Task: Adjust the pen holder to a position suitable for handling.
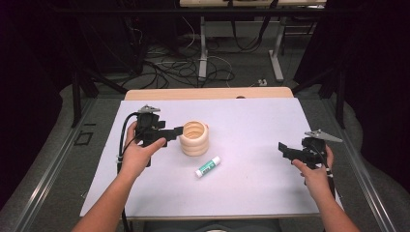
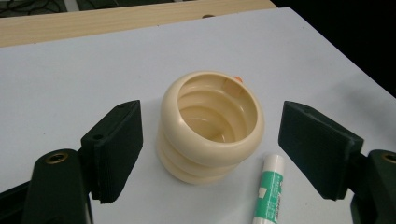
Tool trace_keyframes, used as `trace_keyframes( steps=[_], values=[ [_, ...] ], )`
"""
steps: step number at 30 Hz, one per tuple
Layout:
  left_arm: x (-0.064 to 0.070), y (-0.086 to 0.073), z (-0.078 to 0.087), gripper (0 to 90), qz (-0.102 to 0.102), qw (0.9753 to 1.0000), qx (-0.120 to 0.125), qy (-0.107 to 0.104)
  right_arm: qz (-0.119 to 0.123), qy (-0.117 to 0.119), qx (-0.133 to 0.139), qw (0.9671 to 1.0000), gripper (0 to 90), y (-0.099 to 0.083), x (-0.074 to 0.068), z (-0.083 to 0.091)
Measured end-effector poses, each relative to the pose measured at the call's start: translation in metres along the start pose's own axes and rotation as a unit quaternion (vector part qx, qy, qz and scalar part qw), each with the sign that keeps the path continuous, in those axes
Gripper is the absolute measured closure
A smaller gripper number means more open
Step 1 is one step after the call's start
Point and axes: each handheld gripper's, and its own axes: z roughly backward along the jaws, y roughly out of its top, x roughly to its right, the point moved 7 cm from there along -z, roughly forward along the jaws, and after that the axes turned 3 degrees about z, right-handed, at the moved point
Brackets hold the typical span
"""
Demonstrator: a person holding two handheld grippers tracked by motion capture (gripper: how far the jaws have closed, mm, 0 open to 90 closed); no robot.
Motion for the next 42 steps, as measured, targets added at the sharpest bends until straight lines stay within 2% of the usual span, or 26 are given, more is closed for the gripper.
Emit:
trace_keyframes(
  steps=[1,4,8,10,11,12,15,16,18,21,28,29,30,33,36,42],
  values=[
    [0.002,-0.003,0.0,22.0,-0.014,0.9999,0.0,-0.001,0.001,0.0,0.0,1.0,4.1,0.0,0.0,0.0],
    [0.006,-0.007,0.0,20.0,-0.025,0.9996,-0.01,-0.004,0.001,0.0,-0.001,1.0,4.1,0.0,0.0,-0.001],
    [0.013,-0.012,-0.002,17.1,-0.038,0.9992,-0.006,-0.01,0.001,0.0,-0.001,1.0,4.1,0.0,0.0,-0.001],
    [0.016,-0.016,-0.003,16.3,-0.048,0.9986,-0.013,-0.016,0.001,0.0,-0.002,1.0,4.1,-0.001,0.0,-0.001],
    [0.018,-0.017,-0.006,16.0,-0.046,0.9989,-0.004,-0.013,0.001,0.0,-0.002,1.0,4.1,-0.001,0.0,-0.001],
    [0.018,-0.019,-0.007,15.5,-0.058,0.9982,-0.011,-0.01,0.001,0.001,-0.002,1.0,4.1,-0.001,0.0,-0.001],
    [0.024,-0.024,-0.012,15.4,-0.072,0.9973,-0.009,-0.01,0.005,0.001,-0.001,1.0,4.1,-0.001,0.0,-0.001],
    [0.026,-0.026,-0.013,15.4,-0.08,0.9967,-0.009,-0.009,0.005,0.001,-0.001,1.0,4.1,-0.001,0.0,-0.001],
    [0.03,-0.029,-0.013,15.3,-0.114,0.9934,-0.009,-0.011,0.005,0.001,-0.001,1.0,4.2,-0.001,0.0,-0.001],
    [0.04,-0.034,-0.014,14.4,-0.146,0.989,-0.001,-0.024,0.001,0.001,-0.002,1.0,4.1,-0.001,-0.001,-0.001],
    [0.053,-0.041,-0.023,14.9,-0.158,0.9864,-0.016,-0.04,0.006,0.001,-0.001,1.0,4.1,-0.001,0.0,-0.001],
    [0.055,-0.042,-0.024,14.8,-0.159,0.9863,-0.018,-0.042,0.006,0.001,-0.001,1.0,4.1,-0.001,0.0,-0.001],
    [0.057,-0.042,-0.026,14.8,-0.153,0.9872,-0.015,-0.042,0.007,0.001,-0.001,1.0,4.1,-0.001,0.0,-0.001],
    [0.062,-0.045,-0.03,15.2,-0.164,0.9851,-0.026,-0.045,0.004,0.0,-0.001,1.0,4.1,-0.001,0.0,-0.001],
    [0.067,-0.047,-0.034,16.8,-0.164,0.9846,-0.039,-0.047,0.002,0.0,-0.002,1.0,4.1,-0.001,0.0,-0.001],
    [0.078,-0.049,-0.043,20.4,-0.178,0.9811,-0.058,-0.05,0.008,0.0,-0.001,1.0,4.1,0.0,0.0,-0.002]
  ],
)
